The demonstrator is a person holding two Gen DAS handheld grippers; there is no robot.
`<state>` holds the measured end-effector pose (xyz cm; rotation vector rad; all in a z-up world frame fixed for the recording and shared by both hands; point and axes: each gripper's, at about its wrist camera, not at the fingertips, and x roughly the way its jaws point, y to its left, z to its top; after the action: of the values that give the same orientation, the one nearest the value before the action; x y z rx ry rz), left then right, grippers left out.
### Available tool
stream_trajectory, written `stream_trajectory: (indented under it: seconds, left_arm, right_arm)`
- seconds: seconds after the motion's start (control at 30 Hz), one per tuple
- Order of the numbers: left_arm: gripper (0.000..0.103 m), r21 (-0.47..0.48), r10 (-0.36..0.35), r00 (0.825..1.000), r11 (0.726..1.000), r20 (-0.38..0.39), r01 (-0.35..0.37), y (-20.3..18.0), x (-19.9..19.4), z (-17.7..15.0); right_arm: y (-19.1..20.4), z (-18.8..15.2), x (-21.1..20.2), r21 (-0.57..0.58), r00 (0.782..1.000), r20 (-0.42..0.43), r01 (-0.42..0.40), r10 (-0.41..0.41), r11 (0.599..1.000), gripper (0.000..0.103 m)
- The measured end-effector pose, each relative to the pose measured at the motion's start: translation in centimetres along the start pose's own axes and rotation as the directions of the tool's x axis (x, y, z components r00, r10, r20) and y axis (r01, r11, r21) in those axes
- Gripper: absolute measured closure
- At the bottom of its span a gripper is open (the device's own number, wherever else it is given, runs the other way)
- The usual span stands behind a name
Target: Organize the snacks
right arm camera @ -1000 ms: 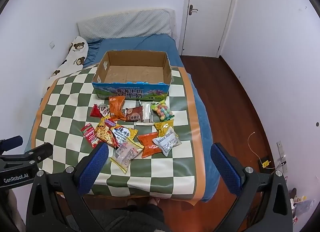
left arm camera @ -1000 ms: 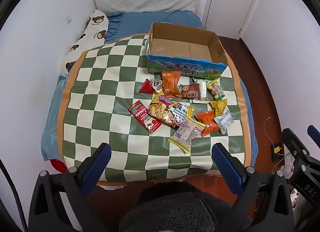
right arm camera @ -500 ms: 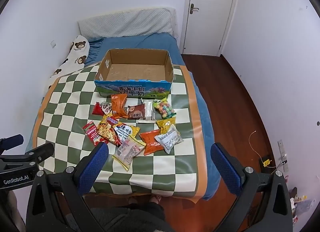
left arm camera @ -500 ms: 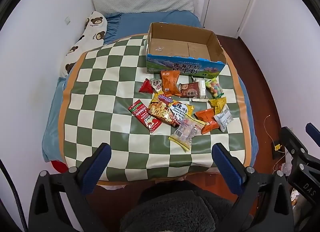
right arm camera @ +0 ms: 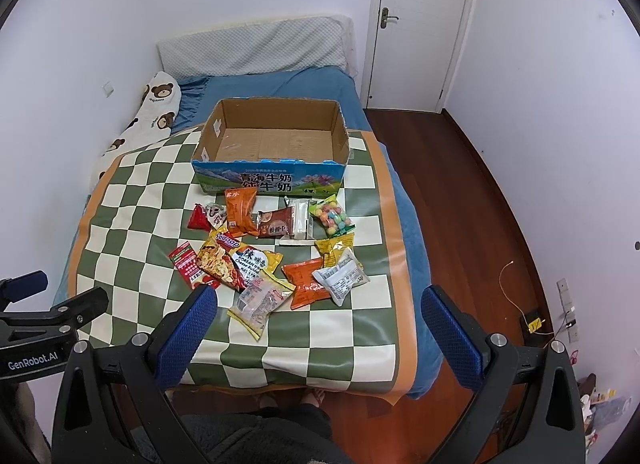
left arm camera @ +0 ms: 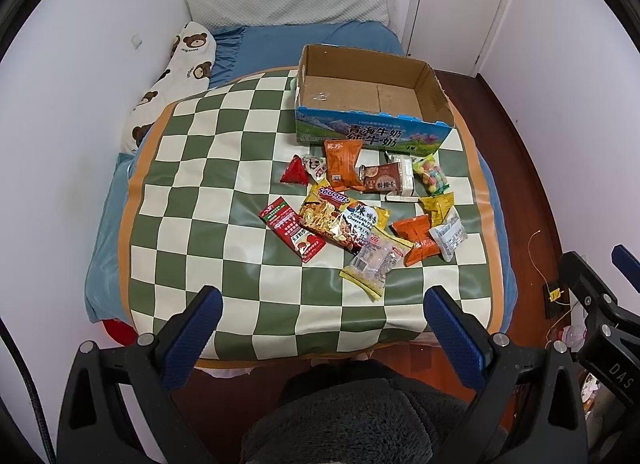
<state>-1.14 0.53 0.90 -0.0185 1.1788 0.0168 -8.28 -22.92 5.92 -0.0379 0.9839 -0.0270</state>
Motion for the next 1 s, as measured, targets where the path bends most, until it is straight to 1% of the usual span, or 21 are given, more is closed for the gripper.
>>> stream_trajectory:
  seconds: [1.0]
  left_arm:
    - [0.000,0.000,0.004,1.000,1.000,0.011,-0.004,0.44,0.18,-0.47]
  right_arm:
    - [0.35,0.05,-0.35,-0.001,1.000,0.001,-0.011,0.011,1.000,0.000]
